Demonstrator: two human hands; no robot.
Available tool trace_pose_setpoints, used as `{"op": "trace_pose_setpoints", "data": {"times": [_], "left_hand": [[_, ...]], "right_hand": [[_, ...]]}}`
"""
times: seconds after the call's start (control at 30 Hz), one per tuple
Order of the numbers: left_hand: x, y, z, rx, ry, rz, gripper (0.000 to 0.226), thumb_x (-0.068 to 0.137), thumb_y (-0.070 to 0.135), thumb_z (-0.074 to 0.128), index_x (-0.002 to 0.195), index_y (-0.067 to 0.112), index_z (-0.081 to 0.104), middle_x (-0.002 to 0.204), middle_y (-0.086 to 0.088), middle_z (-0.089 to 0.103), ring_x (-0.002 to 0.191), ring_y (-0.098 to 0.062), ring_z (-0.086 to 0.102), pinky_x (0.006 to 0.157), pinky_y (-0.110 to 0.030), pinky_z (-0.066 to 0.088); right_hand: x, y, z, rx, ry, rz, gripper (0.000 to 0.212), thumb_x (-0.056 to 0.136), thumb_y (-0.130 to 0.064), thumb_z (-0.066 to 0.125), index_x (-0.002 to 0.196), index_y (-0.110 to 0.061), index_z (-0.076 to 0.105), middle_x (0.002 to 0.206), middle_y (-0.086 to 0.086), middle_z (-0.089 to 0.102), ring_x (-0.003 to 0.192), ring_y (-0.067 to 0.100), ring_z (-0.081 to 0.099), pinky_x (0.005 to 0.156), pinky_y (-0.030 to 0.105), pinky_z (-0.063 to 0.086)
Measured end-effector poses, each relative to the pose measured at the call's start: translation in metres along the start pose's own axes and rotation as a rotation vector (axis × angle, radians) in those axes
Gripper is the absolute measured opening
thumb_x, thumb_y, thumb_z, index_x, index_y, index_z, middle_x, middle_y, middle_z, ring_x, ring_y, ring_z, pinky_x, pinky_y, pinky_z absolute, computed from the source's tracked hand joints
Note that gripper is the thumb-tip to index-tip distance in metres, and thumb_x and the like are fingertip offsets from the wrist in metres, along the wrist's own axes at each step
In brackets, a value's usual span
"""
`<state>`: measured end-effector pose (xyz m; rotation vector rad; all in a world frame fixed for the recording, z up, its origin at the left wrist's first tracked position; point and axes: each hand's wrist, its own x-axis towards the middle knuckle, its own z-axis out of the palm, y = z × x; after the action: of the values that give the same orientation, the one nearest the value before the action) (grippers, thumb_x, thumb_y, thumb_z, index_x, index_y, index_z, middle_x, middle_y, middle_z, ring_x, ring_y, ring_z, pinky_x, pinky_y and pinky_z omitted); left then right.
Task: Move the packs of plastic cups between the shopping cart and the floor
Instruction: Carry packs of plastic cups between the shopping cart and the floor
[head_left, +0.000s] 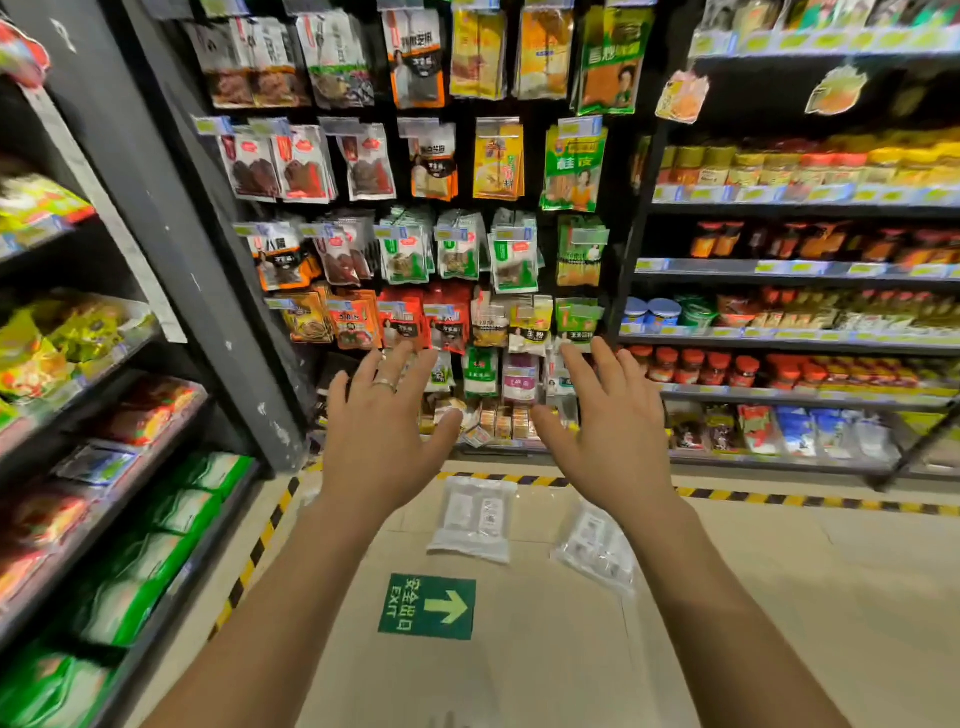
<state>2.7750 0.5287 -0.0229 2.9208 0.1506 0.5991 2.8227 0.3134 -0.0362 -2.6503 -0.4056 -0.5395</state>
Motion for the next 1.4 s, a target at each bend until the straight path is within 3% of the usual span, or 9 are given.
{"op": "trace_pose_setpoints", "data": {"times": [0.27, 0.43, 0.57, 0.73, 0.87, 1.0, 1.1, 1.27, 1.4], "left_hand": [[0.1, 0.003, 0.072, -0.013, -0.06, -0.017, 0.07, 0.087, 0.064, 0.035, 0.15, 0.033, 0.033, 0.157, 0.002, 0.033, 0.146, -0.026, 0.025, 0.117, -0.054, 0.017], [0.154, -0.015, 0.118, -0.017, -0.111, 0.0, 0.075, 0.087, 0.067, 0.026, 0.15, 0.029, 0.035, 0.156, 0.0, 0.035, 0.145, -0.027, 0.028, 0.115, -0.057, 0.022], [0.199, -0.046, 0.167, -0.045, -0.156, 0.011, 0.077, 0.086, 0.069, 0.021, 0.148, 0.027, 0.041, 0.155, -0.002, 0.037, 0.143, -0.028, 0.031, 0.114, -0.057, 0.024], [0.269, -0.101, 0.247, -0.068, -0.233, 0.05, 0.073, 0.088, 0.065, 0.03, 0.149, 0.026, 0.039, 0.155, -0.002, 0.037, 0.143, -0.028, 0.031, 0.114, -0.055, 0.023], [0.322, -0.145, 0.323, -0.078, -0.397, 0.041, 0.072, 0.088, 0.064, 0.034, 0.152, 0.03, 0.03, 0.159, 0.0, 0.03, 0.147, -0.027, 0.024, 0.116, -0.054, 0.019], [0.356, -0.183, 0.399, -0.029, -0.475, 0.081, 0.073, 0.087, 0.064, 0.032, 0.15, 0.027, 0.033, 0.153, -0.004, 0.04, 0.139, -0.03, 0.036, 0.112, -0.054, 0.029], [0.366, -0.203, 0.465, -0.028, -0.609, 0.057, 0.081, 0.084, 0.067, 0.018, 0.154, 0.027, 0.025, 0.158, 0.0, 0.03, 0.145, -0.026, 0.027, 0.116, -0.052, 0.023], [0.334, -0.221, 0.582, 0.007, -0.746, -0.021, 0.075, 0.089, 0.059, 0.024, 0.155, 0.024, 0.022, 0.159, -0.003, 0.029, 0.145, -0.027, 0.027, 0.115, -0.051, 0.022], [0.297, -0.237, 0.688, -0.014, -0.771, -0.058, 0.076, 0.089, 0.059, 0.026, 0.15, 0.015, 0.036, 0.149, -0.012, 0.043, 0.134, -0.036, 0.042, 0.106, -0.057, 0.036]], "right_hand": [[0.089, 0.049, 0.058, 0.012, -0.057, 0.029, 0.073, 0.088, -0.067, 0.027, 0.152, -0.031, 0.029, 0.161, 0.005, 0.024, 0.147, 0.033, 0.018, 0.114, 0.054, 0.022], [0.136, 0.068, 0.107, -0.001, -0.103, 0.066, 0.075, 0.087, -0.067, 0.028, 0.149, -0.027, 0.037, 0.158, 0.008, 0.029, 0.145, 0.036, 0.023, 0.111, 0.054, 0.026], [0.174, 0.071, 0.16, -0.002, -0.126, 0.097, 0.067, 0.09, -0.06, 0.041, 0.149, -0.028, 0.037, 0.158, 0.007, 0.03, 0.144, 0.035, 0.024, 0.11, 0.054, 0.027], [0.226, 0.074, 0.244, -0.036, -0.185, 0.166, 0.07, 0.089, -0.062, 0.035, 0.149, -0.026, 0.039, 0.155, 0.011, 0.034, 0.141, 0.038, 0.029, 0.111, 0.052, 0.027], [0.271, 0.083, 0.313, -0.034, -0.308, 0.279, 0.071, 0.089, -0.06, 0.04, 0.153, -0.031, 0.026, 0.161, 0.006, 0.021, 0.147, 0.033, 0.016, 0.115, 0.049, 0.019], [0.299, 0.095, 0.391, -0.059, -0.378, 0.306, 0.074, 0.087, -0.062, 0.038, 0.151, -0.026, 0.031, 0.155, 0.014, 0.033, 0.141, 0.037, 0.029, 0.107, 0.054, 0.035], [0.302, 0.11, 0.453, -0.011, -0.431, 0.385, 0.073, 0.087, -0.06, 0.043, 0.151, -0.026, 0.033, 0.156, 0.014, 0.031, 0.143, 0.038, 0.027, 0.112, 0.054, 0.031], [0.276, 0.153, 0.569, 0.054, -0.524, 0.471, 0.073, 0.089, -0.059, 0.046, 0.152, -0.024, 0.032, 0.157, 0.014, 0.03, 0.143, 0.038, 0.027, 0.114, 0.054, 0.028], [0.24, 0.201, 0.672, 0.106, -0.553, 0.481, 0.074, 0.087, -0.058, 0.045, 0.151, -0.022, 0.035, 0.154, 0.019, 0.034, 0.142, 0.04, 0.029, 0.11, 0.057, 0.033]]}}
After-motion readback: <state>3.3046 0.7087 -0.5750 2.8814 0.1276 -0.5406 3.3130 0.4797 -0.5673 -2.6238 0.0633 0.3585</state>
